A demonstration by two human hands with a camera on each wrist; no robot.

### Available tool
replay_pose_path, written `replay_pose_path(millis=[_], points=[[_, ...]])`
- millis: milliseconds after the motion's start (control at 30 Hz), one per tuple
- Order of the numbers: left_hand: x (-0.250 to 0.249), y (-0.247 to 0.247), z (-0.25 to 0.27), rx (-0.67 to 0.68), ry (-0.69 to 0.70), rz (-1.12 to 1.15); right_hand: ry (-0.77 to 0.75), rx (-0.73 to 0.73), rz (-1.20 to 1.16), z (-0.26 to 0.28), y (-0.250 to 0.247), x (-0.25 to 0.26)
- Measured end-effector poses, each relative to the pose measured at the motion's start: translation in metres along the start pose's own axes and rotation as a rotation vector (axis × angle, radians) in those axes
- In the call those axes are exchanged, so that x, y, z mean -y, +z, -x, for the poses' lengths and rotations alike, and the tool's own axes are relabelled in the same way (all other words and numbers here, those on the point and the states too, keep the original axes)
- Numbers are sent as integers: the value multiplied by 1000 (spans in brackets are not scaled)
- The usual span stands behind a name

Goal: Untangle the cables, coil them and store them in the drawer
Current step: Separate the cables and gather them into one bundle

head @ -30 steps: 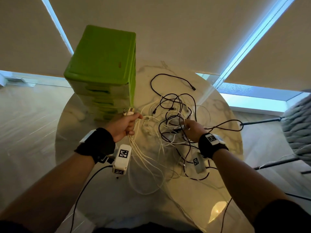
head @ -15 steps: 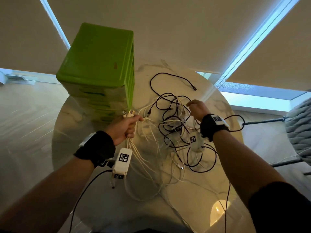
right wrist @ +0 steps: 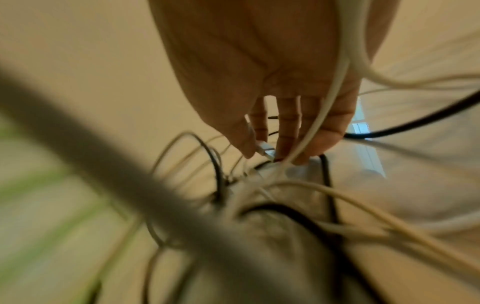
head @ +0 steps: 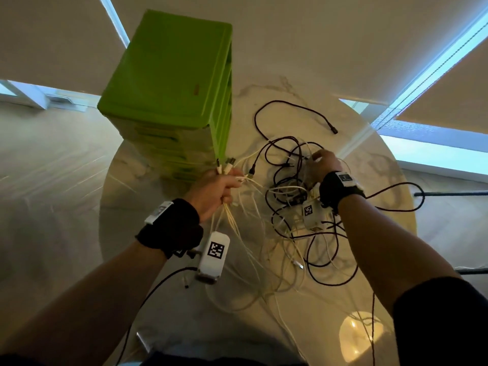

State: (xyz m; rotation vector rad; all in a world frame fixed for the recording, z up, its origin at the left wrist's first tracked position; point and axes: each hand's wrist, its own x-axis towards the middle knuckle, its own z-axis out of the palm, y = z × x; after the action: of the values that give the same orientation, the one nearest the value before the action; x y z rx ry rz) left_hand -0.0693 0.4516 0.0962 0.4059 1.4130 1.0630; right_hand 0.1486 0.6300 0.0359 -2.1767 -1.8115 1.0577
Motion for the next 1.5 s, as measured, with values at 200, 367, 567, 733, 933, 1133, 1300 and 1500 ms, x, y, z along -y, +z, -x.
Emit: replay_pose_path(millis=[200, 367, 567, 733, 933, 1133, 1300, 1500], points=[[-10, 10, -3, 75, 37, 186, -156, -105, -694, 28, -39, 45], [-30, 10, 2, 135, 73, 256, -350, 113, -1117, 86, -78, 87], [-38, 3, 17, 101, 145, 289, -335, 532, -1757, 136, -107, 93], [-43, 1, 35, 120, 211, 285, -324, 637, -1557, 147, -107, 76], [-42, 12, 50, 162, 277, 174, -350, 609, -922, 186, -70, 67], [-38, 23, 71, 190, 294, 170, -417, 546, -843, 214, -45, 72], [-37, 29, 82, 215, 302, 204, -381, 475, -934, 226, -37, 74], [-41, 33, 91, 211, 225, 179, -520, 573, -864, 237, -45, 80]])
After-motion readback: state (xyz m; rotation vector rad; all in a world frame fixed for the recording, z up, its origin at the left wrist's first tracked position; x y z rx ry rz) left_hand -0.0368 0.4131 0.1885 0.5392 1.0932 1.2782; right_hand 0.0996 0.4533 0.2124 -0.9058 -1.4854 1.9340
